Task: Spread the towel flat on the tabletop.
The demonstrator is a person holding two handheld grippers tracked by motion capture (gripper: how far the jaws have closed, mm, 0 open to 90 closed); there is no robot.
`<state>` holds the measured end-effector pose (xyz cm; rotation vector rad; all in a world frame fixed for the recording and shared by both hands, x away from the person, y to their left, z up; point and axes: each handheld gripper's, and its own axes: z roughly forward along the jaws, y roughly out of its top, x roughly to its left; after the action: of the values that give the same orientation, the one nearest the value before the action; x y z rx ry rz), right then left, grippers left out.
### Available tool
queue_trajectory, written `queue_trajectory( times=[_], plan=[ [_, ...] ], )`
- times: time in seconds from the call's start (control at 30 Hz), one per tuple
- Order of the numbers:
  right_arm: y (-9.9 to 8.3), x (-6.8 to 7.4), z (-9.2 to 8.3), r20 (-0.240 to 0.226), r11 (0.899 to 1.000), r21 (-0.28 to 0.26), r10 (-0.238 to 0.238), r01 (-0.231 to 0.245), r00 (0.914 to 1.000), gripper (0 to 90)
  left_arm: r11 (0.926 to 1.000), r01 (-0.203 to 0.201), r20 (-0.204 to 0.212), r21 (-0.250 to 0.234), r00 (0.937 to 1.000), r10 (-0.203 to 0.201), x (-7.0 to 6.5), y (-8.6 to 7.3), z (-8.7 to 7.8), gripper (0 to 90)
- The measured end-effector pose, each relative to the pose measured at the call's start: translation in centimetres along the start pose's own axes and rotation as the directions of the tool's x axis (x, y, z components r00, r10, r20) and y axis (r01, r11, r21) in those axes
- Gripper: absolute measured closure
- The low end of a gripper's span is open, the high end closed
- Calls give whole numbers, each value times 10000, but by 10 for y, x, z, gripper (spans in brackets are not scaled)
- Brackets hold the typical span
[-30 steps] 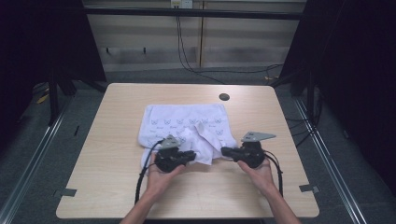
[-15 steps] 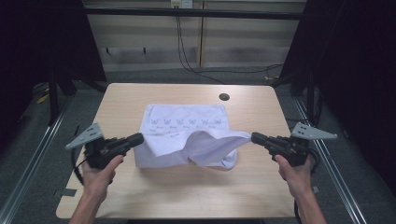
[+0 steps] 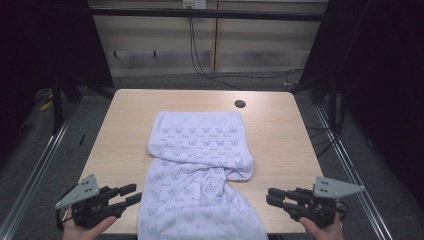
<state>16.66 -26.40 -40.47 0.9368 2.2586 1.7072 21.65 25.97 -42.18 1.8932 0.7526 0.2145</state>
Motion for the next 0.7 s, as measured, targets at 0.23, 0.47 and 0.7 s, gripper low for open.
queue_trajectory(
  times=[0.23,0.47,0.7],
  plan=[
    [-22,-45,115,369,9343,3564,-72,-64,9993,654,9835,697,-119,1668,9976,-687,38,-6,79,627],
    [-37,-41,137,146,8833,4646,-779,622,9969,738,9600,481,-147,2760,9988,-458,42,-19,109,619],
    [-39,-23,117,-356,8526,5003,-1535,1506,9875,885,9506,-301,-1046,3089,9924,654,34,-27,104,663]
  ],
)
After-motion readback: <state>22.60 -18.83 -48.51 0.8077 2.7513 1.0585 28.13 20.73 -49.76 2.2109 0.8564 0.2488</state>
